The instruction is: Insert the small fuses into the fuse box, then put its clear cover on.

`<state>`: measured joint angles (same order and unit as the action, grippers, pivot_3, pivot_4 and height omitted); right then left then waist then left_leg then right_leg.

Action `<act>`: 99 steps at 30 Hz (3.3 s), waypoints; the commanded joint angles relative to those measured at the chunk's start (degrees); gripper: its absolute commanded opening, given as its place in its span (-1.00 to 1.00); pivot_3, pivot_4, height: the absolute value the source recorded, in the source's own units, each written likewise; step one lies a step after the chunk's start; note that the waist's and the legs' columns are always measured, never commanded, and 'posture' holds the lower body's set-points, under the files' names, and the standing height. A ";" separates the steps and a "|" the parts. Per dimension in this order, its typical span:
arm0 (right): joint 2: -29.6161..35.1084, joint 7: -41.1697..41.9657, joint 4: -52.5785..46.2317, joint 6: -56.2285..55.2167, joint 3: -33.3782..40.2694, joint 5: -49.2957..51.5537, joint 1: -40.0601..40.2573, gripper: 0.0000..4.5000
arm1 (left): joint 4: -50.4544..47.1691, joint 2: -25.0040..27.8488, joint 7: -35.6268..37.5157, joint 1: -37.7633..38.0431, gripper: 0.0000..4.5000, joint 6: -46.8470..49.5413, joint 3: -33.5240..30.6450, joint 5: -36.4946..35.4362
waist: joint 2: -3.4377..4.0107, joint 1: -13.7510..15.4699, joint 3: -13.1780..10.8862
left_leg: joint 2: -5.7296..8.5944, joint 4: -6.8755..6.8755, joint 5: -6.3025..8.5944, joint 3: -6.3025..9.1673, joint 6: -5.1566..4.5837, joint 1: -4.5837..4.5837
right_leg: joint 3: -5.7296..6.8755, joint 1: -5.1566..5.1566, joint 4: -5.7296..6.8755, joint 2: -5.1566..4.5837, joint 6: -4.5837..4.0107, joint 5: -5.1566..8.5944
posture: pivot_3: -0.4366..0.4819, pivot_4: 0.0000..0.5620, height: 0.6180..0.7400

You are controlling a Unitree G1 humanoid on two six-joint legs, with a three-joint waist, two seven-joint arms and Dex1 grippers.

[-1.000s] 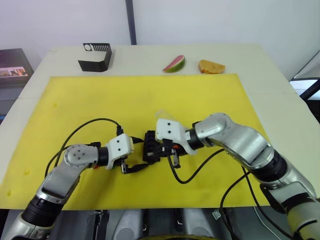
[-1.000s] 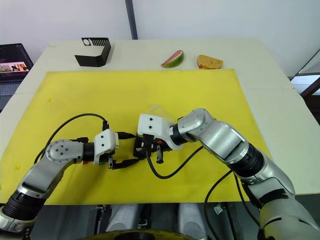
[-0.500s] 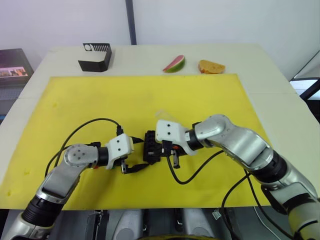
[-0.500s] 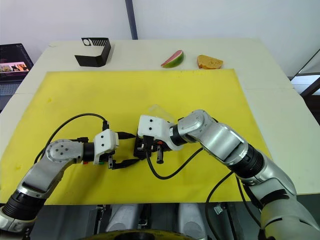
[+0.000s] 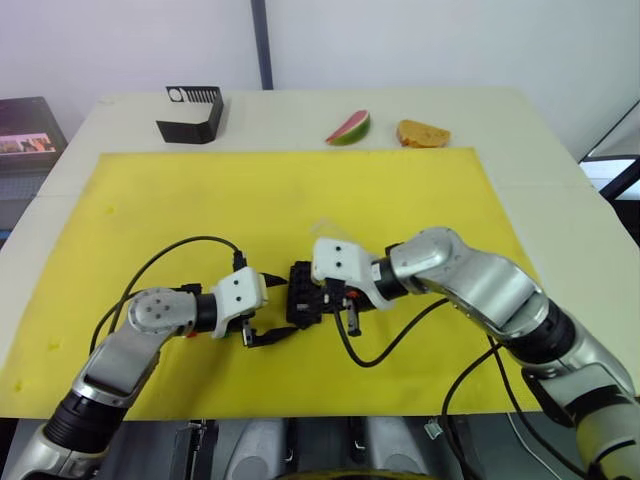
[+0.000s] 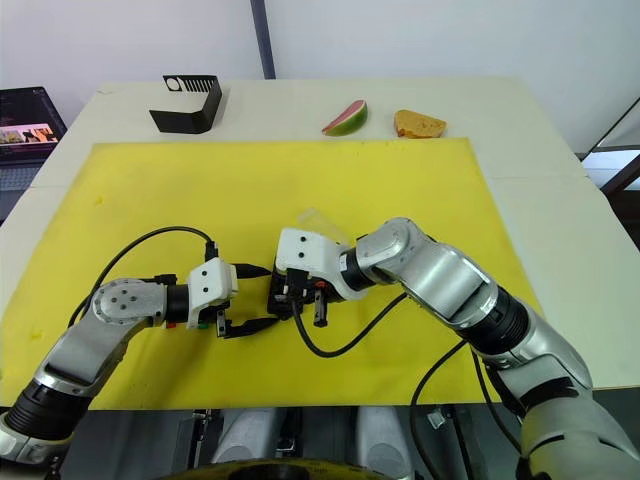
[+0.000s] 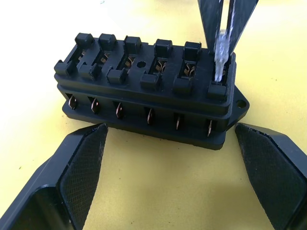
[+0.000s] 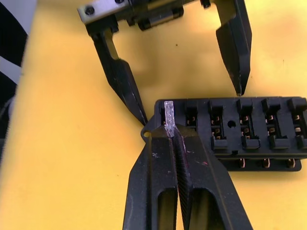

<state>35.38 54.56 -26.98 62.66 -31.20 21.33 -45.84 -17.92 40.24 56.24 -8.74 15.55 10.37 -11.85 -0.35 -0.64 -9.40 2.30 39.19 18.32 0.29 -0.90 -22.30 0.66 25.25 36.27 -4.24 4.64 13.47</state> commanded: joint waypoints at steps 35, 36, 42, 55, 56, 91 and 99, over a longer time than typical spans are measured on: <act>1.81 1.82 -1.64 -2.11 -0.91 0.38 -1.31 -1.00 | -1.43 -0.77 -1.29 0.40 0.97 0.06 0.51 0.72 | 0.00 0.01 0.00 | 0.00 0.00 0.00 0.00 0.00 0.00 | 0.00 0.00 0.00 0.00 0.00 0.00 | -0.05 -0.47 1.00; 1.85 1.92 -1.66 -2.10 -0.80 0.44 -1.44 -1.00 | -1.46 -0.80 -1.33 0.42 0.97 0.10 0.53 0.70 | 0.00 0.02 0.00 | 0.00 0.00 0.00 0.00 0.00 -0.01 | 0.00 0.00 0.00 0.00 0.00 0.00 | -0.05 -0.47 1.00; 2.08 2.19 -1.81 -2.10 -0.94 0.20 -1.71 -1.00 | -1.61 -1.04 -1.60 0.41 0.97 0.30 0.69 0.61 | 0.00 0.03 0.00 | 0.00 0.00 0.00 0.00 -0.01 -0.01 | 0.00 0.00 0.00 0.00 0.00 0.00 | -0.05 -0.47 1.00; 3.00 1.48 -1.42 -3.59 -3.50 -3.43 -0.94 -1.00 | -1.91 -0.82 -1.57 0.62 0.97 0.50 0.73 0.38 | 0.00 0.03 0.00 | 0.00 0.00 0.00 0.00 -0.01 -0.01 | 0.00 0.00 -0.01 -0.01 0.00 0.00 | -0.05 -0.47 1.00; 3.07 1.51 -1.52 -3.66 -3.69 -3.57 -0.86 -1.00 | -1.89 -0.81 -1.55 0.58 0.97 0.50 0.73 0.37 | 0.00 0.02 0.00 | 0.00 0.00 0.00 0.00 -0.01 -0.01 | 0.00 0.00 -0.01 -0.01 0.00 0.00 | -0.05 -0.47 1.00; 4.37 3.70 -0.76 -9.32 -5.97 -8.52 -0.71 -1.00 | -2.21 -1.29 -1.32 0.71 0.97 2.58 1.22 -0.03 | 0.00 0.03 0.00 | 0.00 0.00 0.00 0.00 0.00 0.00 | 0.00 -0.01 -0.01 0.00 0.00 0.00 | -0.05 -0.47 1.00; 2.67 4.08 -0.95 -6.45 -2.61 -5.45 -0.99 0.03 | -2.18 -1.06 -1.33 0.77 1.00 2.70 0.89 -0.11 | 0.00 0.04 0.00 | 0.00 0.00 0.00 0.00 0.00 0.00 | 0.00 -0.01 -0.01 0.00 0.00 0.00 | -0.05 -0.47 1.00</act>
<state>38.19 58.88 -27.45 55.47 -35.90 15.37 -46.24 -18.63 39.02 54.74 -8.29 18.25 10.91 -11.91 -0.35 -0.60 -9.40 2.30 39.19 18.32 0.29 -0.91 -22.31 0.66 25.24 36.27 -4.24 4.64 13.47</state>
